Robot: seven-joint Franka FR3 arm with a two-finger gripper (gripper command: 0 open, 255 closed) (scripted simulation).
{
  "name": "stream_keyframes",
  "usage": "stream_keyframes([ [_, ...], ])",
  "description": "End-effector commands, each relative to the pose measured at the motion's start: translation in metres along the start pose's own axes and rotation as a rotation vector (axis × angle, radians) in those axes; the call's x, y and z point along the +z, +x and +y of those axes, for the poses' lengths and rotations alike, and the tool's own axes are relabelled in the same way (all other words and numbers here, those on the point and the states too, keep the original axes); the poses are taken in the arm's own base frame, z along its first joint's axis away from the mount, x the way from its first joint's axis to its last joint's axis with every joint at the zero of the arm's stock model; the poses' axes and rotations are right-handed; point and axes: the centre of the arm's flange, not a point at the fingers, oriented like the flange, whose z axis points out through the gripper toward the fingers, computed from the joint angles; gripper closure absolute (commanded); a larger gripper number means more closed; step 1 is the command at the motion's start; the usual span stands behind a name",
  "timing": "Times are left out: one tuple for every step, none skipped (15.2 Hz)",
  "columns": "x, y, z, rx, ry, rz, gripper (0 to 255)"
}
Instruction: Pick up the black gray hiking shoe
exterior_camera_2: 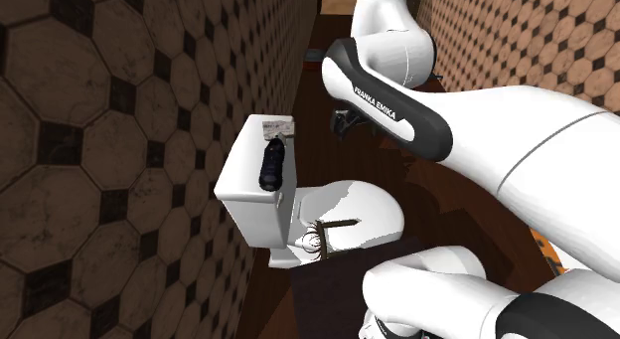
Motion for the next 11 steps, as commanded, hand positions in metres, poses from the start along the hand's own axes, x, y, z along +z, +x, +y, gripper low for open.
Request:
stream_keyframes([
  [0.0,0.0,0.0,0.0,0.0,0.0,0],
  [0.006,0.007,-0.009,0.007,0.002,0.0,0],
  [0.013,0.013,-0.018,0.013,0.004,0.0,0],
  [0.019,0.02,-0.028,0.02,0.006,0.0,0],
  [0.025,0.027,-0.037,0.026,0.008,0.0,0],
  [0.031,0.034,-0.046,0.033,0.009,0.0,0],
  [0.038,0.041,-0.055,0.039,0.011,-0.001,0],
  [0.044,0.048,-0.064,0.046,0.013,-0.001,0],
  [0.05,0.055,-0.073,0.052,0.015,-0.001,0],
  [0.056,0.062,-0.082,0.059,0.017,-0.001,0],
  [0.062,0.069,-0.091,0.065,0.019,-0.001,0],
])
